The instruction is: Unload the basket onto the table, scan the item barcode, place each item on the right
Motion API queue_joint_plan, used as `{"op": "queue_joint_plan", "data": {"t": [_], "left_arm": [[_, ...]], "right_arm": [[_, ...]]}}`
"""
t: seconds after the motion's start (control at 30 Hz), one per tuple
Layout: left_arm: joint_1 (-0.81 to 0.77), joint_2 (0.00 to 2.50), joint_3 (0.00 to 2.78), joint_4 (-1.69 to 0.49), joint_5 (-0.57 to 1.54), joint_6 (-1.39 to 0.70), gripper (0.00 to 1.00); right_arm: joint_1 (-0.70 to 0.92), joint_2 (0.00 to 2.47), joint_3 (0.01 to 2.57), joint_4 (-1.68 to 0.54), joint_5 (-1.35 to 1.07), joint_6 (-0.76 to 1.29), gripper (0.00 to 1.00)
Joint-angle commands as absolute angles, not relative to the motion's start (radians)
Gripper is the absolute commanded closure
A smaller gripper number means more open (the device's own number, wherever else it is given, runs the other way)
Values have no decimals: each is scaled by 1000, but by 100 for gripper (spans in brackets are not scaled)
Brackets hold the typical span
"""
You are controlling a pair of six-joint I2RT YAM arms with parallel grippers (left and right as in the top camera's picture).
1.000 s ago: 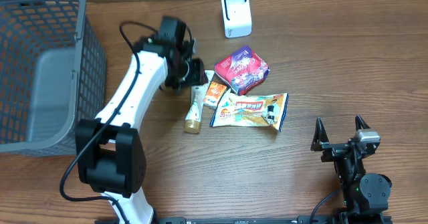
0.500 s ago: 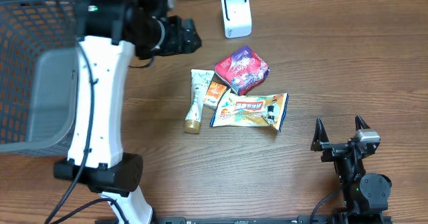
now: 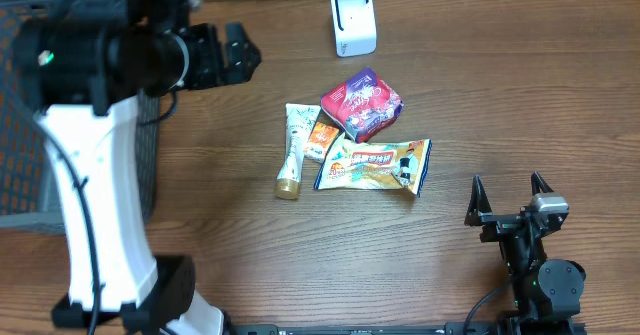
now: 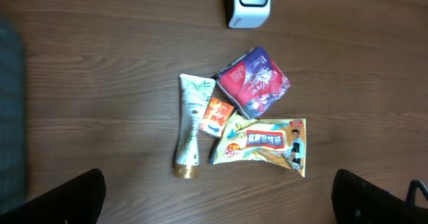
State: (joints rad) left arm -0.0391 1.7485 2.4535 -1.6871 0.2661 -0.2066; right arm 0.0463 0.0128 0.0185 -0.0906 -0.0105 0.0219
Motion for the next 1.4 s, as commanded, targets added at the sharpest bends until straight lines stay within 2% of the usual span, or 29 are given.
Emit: {"op": "queue_joint_plan", "data": {"t": [0.0,0.5,0.67,1.07,1.2,1.37], "left_arm": [[-16,1663,2413,-1690,207,-180,0],[26,1424,2161,-1690,119,-213,0],[39,1347,2095,-1690,-38,-278,0],[336,1319,2082,-1679,-25,-296,0],[434,1346,2082,-1679,65,-296,0],[472,1387,2081,-1689,75,-296,0]], "right_arm": [[44,3,8,-85,-1,15,0],[44,3,8,-85,-1,15,0],[44,3,8,-85,-1,15,0],[44,3,8,-85,-1,15,0],[44,3,8,-85,-1,15,0],[44,3,8,-84,-1,15,0]]}}
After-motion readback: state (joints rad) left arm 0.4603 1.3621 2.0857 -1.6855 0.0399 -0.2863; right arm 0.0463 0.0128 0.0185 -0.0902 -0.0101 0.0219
